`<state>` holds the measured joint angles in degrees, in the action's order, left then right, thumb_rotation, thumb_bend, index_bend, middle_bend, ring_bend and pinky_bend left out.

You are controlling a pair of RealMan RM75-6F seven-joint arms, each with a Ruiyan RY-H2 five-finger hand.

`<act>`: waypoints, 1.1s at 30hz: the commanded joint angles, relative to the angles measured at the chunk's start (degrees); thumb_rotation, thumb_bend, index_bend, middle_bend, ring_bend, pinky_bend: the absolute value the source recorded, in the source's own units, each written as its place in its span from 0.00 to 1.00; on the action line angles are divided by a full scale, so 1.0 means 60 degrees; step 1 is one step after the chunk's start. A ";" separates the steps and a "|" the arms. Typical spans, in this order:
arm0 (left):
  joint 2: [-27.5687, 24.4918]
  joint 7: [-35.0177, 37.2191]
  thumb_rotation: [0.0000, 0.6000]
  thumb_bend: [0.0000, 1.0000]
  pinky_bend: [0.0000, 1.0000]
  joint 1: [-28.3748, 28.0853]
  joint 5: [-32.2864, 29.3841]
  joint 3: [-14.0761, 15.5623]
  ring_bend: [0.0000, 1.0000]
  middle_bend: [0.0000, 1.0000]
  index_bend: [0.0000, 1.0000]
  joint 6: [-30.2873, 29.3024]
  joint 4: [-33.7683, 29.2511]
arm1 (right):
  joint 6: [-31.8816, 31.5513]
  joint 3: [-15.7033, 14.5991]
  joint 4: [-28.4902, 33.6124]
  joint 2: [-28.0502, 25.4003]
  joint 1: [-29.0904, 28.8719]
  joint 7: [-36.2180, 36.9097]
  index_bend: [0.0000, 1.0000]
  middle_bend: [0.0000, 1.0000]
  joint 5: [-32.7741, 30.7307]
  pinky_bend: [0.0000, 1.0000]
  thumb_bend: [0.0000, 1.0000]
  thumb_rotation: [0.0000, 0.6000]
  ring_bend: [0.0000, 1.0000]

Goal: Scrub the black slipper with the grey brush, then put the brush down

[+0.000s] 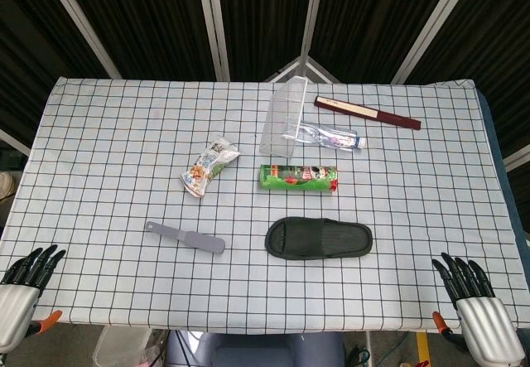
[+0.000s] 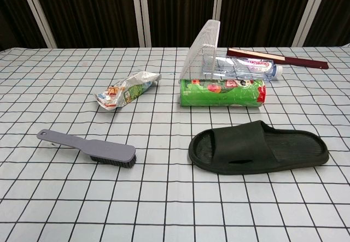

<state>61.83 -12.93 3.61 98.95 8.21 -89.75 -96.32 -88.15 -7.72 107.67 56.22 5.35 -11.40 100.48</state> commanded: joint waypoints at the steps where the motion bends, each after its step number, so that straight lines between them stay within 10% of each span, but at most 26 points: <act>1: 0.0052 -0.0075 1.00 0.05 0.16 -0.0034 -0.0032 -0.0017 0.07 0.05 0.00 0.0091 0.0010 | 0.0092 0.0007 0.0005 0.0055 -0.0030 -0.0101 0.00 0.00 -0.0030 0.00 0.40 1.00 0.00; 33: 0.4915 -0.2986 1.00 0.31 0.32 -0.4569 -0.2572 -0.2715 0.27 0.30 0.21 0.5403 0.1348 | 0.1881 0.1220 -0.1205 0.0178 -0.1463 0.2343 0.00 0.00 -0.2228 0.00 0.40 1.00 0.00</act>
<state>90.41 -30.21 -22.90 83.85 -7.80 -58.05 -89.10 -77.08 -0.50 100.66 57.35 -3.29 2.31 87.33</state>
